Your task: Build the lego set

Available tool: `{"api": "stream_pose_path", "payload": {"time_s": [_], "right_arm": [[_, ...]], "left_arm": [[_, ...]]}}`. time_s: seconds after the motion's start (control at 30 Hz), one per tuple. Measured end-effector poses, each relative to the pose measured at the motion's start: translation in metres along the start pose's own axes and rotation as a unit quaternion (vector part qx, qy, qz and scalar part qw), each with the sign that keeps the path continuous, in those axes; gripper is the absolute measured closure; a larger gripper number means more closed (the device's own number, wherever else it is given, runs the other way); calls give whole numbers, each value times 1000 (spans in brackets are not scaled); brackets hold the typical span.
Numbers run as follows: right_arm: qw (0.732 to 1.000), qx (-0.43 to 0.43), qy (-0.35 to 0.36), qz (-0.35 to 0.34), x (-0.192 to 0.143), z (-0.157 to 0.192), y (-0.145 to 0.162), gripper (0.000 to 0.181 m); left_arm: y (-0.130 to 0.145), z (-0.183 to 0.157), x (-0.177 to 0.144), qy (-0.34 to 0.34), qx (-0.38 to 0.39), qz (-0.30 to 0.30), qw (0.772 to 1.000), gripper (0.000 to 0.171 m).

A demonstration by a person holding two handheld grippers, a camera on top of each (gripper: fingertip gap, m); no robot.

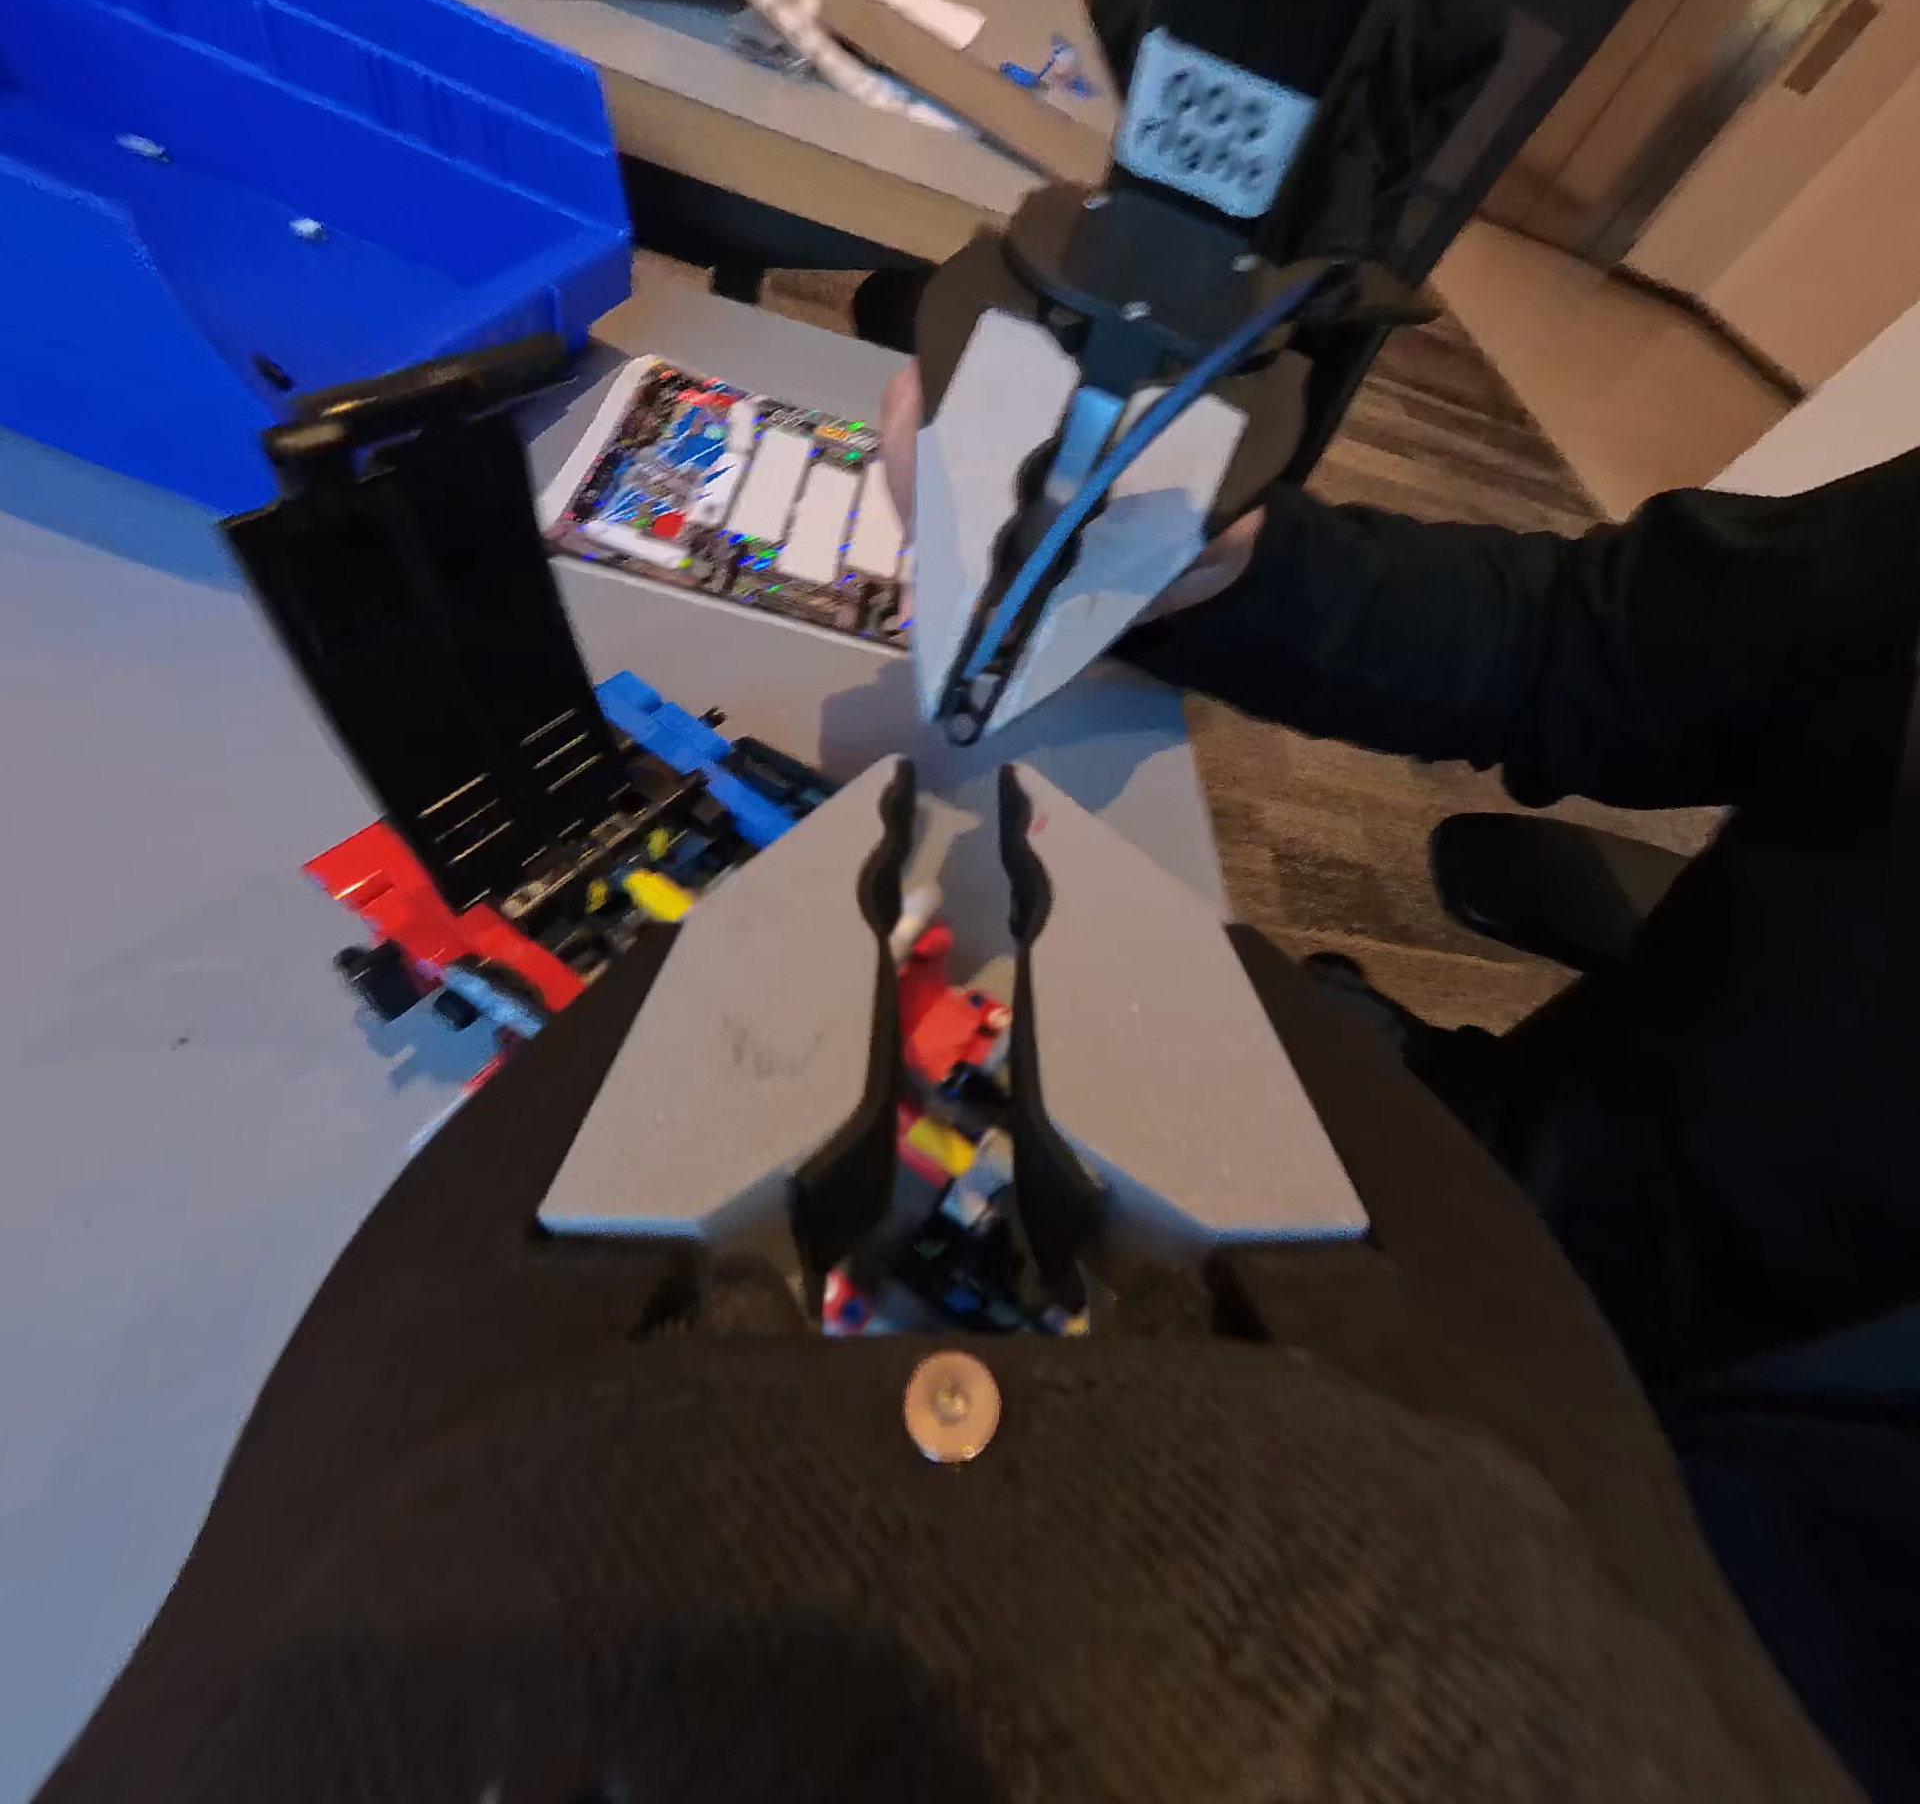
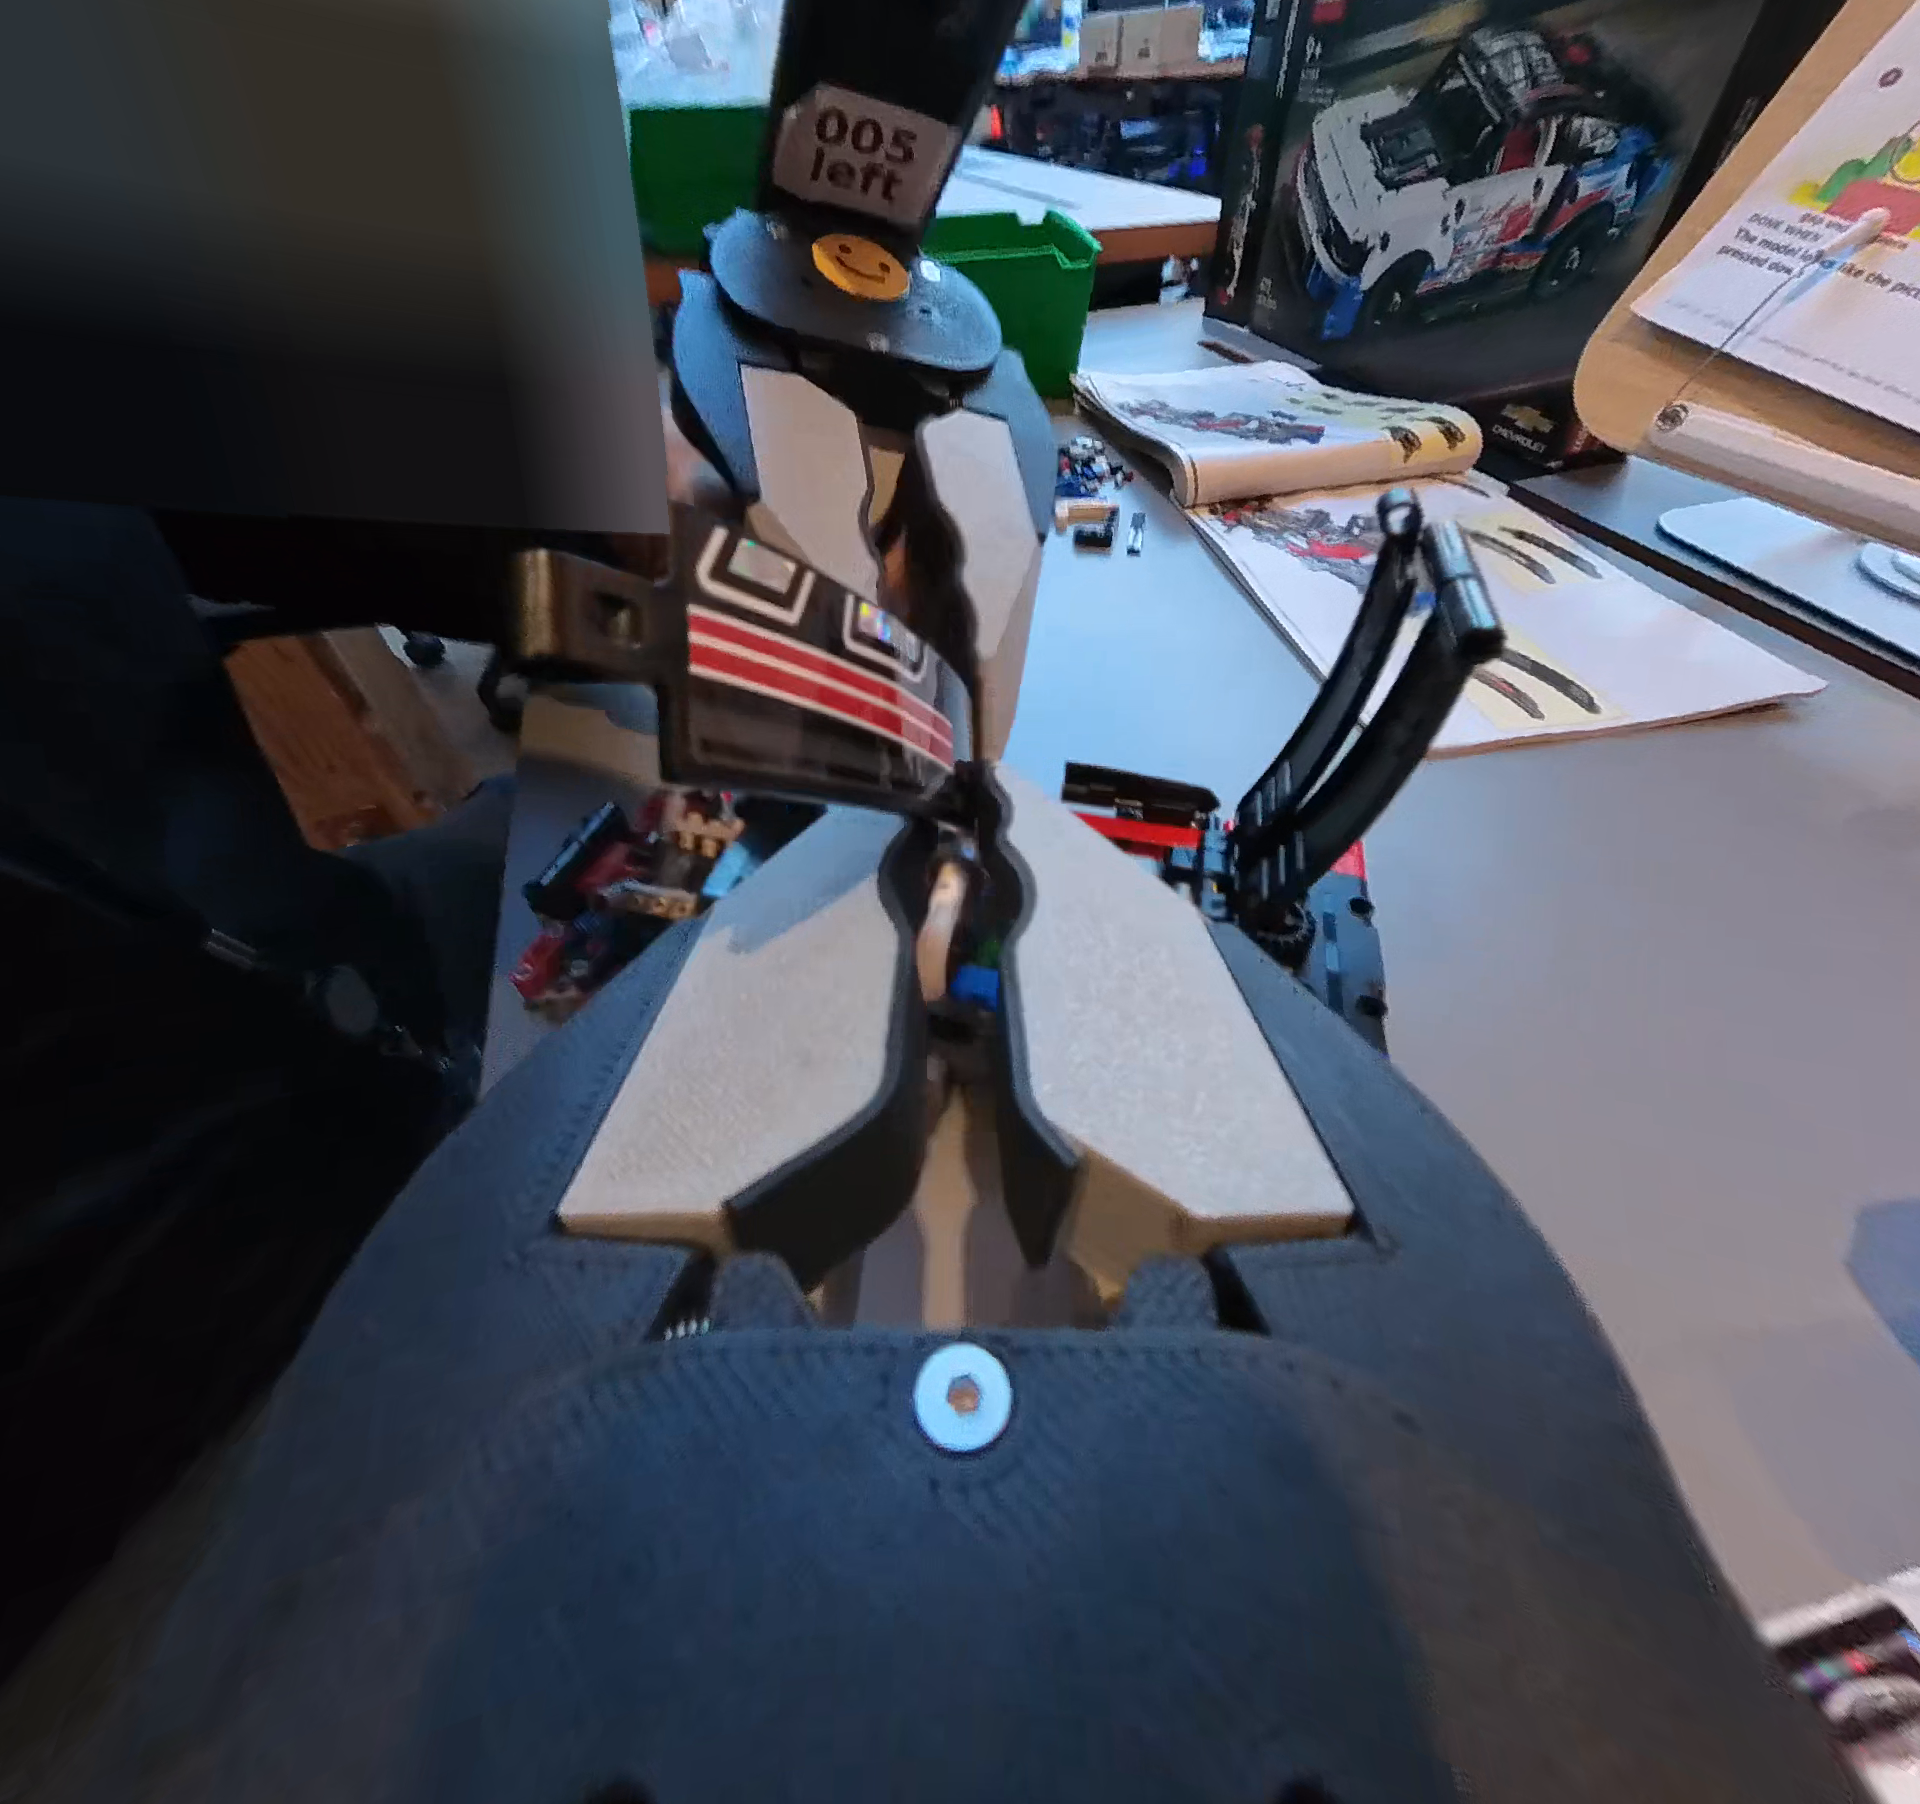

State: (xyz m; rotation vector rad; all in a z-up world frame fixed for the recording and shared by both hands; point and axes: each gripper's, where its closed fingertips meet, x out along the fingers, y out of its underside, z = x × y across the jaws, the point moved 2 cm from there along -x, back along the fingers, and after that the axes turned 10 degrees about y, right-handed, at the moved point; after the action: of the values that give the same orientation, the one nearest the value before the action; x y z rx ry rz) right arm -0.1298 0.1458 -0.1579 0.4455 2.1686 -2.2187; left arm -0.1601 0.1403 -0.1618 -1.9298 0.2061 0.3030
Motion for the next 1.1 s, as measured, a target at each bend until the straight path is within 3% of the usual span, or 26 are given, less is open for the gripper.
{"api": "stream_pose_path", "payload": {"time_s": [0.07, 0.17, 0.3, 0.37, 0.4, 0.5, 0.63, 1.0, 1.1], "right_arm": [[999, -3, 14, 46, 2, -4, 10, 179], [995, -8, 22, 101, 6, -3, 20, 178], [991, -15, 11, 133, 11, 8, 23, 178], [990, -19, 6, 140, 13, 13, 24, 178], [990, -20, 3, 140, 13, 16, 23, 178], [988, -23, 6, 154, 13, 19, 27, 172], [989, -12, 16, 150, 8, 16, 27, 167], [987, 14, -15, 160, 7, 16, 28, 181], [986, 27, -6, 162, 9, 10, 27, 181]], "left_arm": [[5, 13, -7, -63, 33, 28, 997, 141], [-5, 1, -7, -81, 105, 43, 990, 142], [-15, -10, 1, -62, 122, 61, 989, 146], [-15, -17, 6, -29, 108, 68, 991, 151], [-14, -19, 9, -20, 106, 74, 991, 166], [-9, -12, 10, -40, 111, 108, 987, 171], [-8, -10, 13, -20, 69, 114, 991, 171], [-11, -13, 20, -12, 141, 164, 976, 171], [-14, -9, 18, -13, 129, 163, 978, 171]]}}
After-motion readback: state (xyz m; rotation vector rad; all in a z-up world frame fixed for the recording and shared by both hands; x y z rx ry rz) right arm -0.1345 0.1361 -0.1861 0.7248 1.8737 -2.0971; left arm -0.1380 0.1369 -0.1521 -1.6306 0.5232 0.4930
